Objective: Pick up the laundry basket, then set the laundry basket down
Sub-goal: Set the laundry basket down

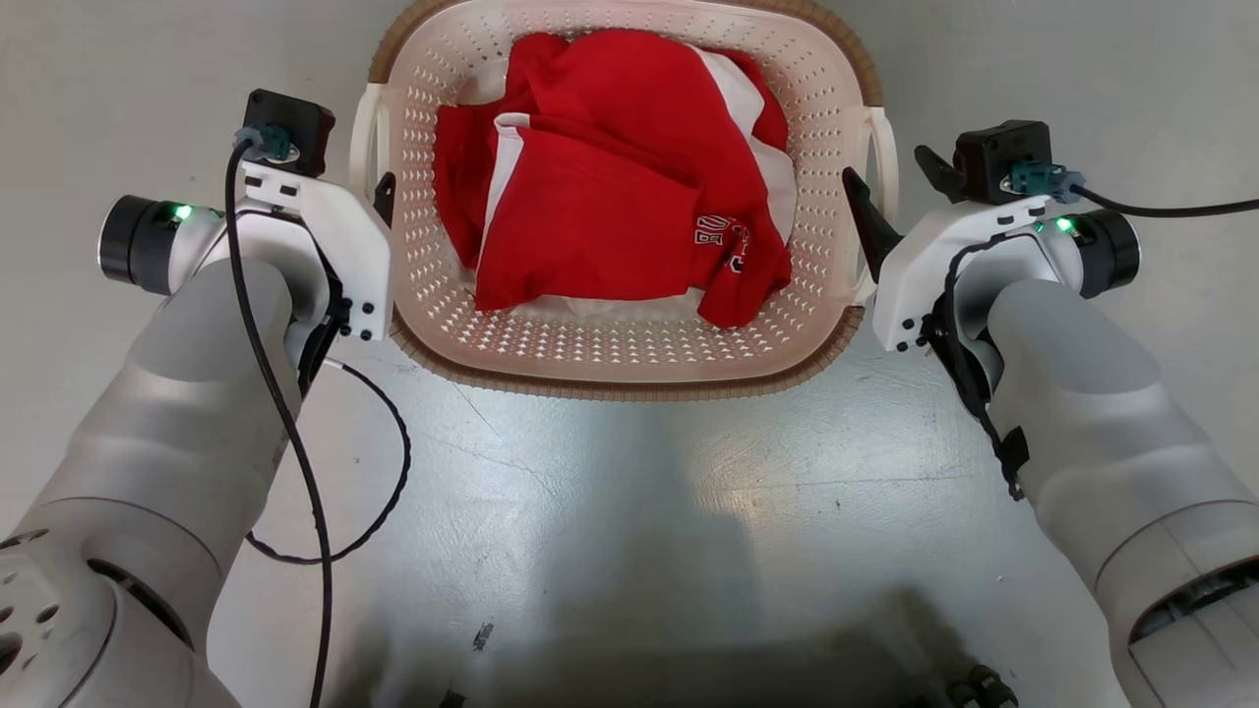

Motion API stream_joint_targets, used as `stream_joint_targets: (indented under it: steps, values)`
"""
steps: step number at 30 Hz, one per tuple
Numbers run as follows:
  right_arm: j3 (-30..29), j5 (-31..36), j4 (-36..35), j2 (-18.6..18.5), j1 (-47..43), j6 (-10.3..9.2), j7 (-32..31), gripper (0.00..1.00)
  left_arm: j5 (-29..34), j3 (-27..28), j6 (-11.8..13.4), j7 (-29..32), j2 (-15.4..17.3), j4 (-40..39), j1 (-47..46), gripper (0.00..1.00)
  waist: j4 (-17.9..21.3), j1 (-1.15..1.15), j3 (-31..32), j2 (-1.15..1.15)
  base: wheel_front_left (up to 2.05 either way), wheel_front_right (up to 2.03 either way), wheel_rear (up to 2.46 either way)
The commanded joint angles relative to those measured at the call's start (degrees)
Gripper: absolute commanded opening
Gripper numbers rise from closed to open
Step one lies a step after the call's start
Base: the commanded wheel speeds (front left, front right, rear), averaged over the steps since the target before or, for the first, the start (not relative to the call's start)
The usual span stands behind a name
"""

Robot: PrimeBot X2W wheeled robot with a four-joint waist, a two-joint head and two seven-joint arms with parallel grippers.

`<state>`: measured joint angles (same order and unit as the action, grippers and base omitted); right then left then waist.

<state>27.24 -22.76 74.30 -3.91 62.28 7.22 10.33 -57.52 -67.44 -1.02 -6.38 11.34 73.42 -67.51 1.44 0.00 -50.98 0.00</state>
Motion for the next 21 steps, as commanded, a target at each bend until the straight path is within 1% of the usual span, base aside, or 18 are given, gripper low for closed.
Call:
stream_joint_targets:
  steps: [1,15,21]
  values:
    - [-0.3,0.5,-0.3,1.0,-3.2,0.26,1.3,1.0,-0.6,0.9,0.7,0.4,2.2,0.5,0.5,1.0,0.0,0.0,0.2,0.0,0.0,0.0,0.0]
    - [0.0,0.0,-0.5,1.0,-3.4,0.26,2.6,1.0,-1.5,1.2,0.8,0.5,2.0,0.5,1.4,1.0,0.3,0.0,1.8,0.0,0.0,0.0,0.0]
    - [0.2,-0.7,-0.6,1.0,-4.1,0.26,3.0,1.0,-2.6,1.9,1.1,0.6,1.9,0.5,2.8,1.0,0.5,0.0,3.6,0.0,0.0,0.0,0.0]
